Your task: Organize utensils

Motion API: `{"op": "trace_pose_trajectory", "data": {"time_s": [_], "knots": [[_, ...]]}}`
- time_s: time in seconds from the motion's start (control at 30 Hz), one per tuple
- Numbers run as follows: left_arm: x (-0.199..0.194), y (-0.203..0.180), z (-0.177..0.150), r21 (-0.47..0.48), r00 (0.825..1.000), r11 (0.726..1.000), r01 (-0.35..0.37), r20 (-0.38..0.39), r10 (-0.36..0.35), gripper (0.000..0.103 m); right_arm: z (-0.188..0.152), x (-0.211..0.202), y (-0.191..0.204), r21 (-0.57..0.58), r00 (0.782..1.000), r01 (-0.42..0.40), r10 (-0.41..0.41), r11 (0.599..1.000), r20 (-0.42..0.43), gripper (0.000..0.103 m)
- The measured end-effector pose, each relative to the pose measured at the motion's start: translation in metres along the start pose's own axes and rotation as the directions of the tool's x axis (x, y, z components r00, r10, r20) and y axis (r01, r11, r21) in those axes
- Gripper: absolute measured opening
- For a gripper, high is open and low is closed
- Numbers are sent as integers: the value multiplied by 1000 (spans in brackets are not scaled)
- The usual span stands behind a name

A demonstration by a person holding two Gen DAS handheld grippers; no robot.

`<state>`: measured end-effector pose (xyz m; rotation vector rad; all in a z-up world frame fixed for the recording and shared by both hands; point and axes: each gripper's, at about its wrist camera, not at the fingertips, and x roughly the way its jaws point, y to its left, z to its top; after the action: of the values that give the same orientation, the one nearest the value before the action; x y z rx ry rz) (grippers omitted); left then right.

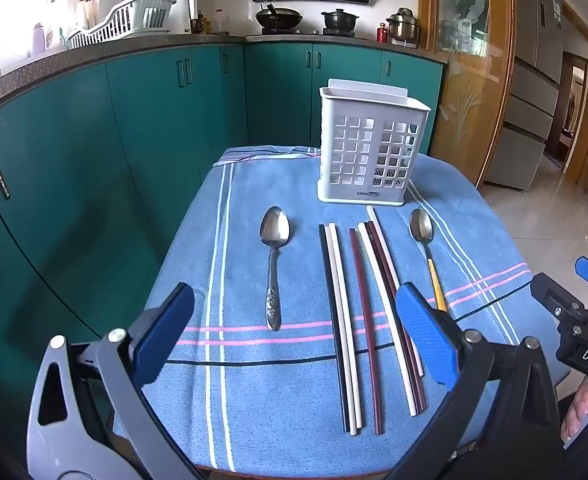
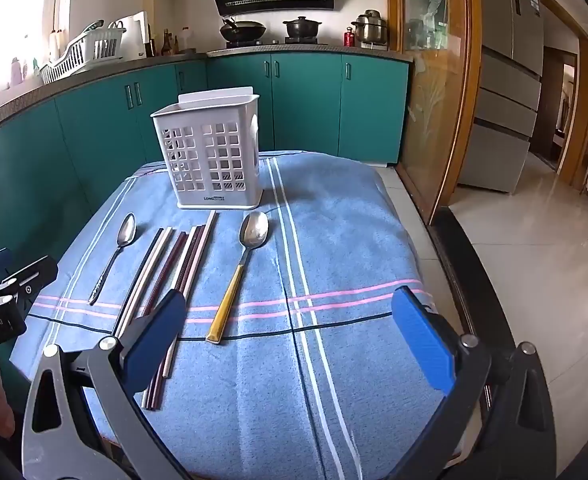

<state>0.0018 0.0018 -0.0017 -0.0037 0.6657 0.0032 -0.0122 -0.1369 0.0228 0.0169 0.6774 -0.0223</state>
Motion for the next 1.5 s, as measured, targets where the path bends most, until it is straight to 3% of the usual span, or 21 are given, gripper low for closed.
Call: {"op": "trace_pose_trajectory", "data": {"time_s": [1.5], "knots": [[-1, -3, -3, 27, 1000, 1000, -2, -8, 3, 100, 0, -1, -2, -5, 1000, 12, -12, 1000, 6, 100]]}}
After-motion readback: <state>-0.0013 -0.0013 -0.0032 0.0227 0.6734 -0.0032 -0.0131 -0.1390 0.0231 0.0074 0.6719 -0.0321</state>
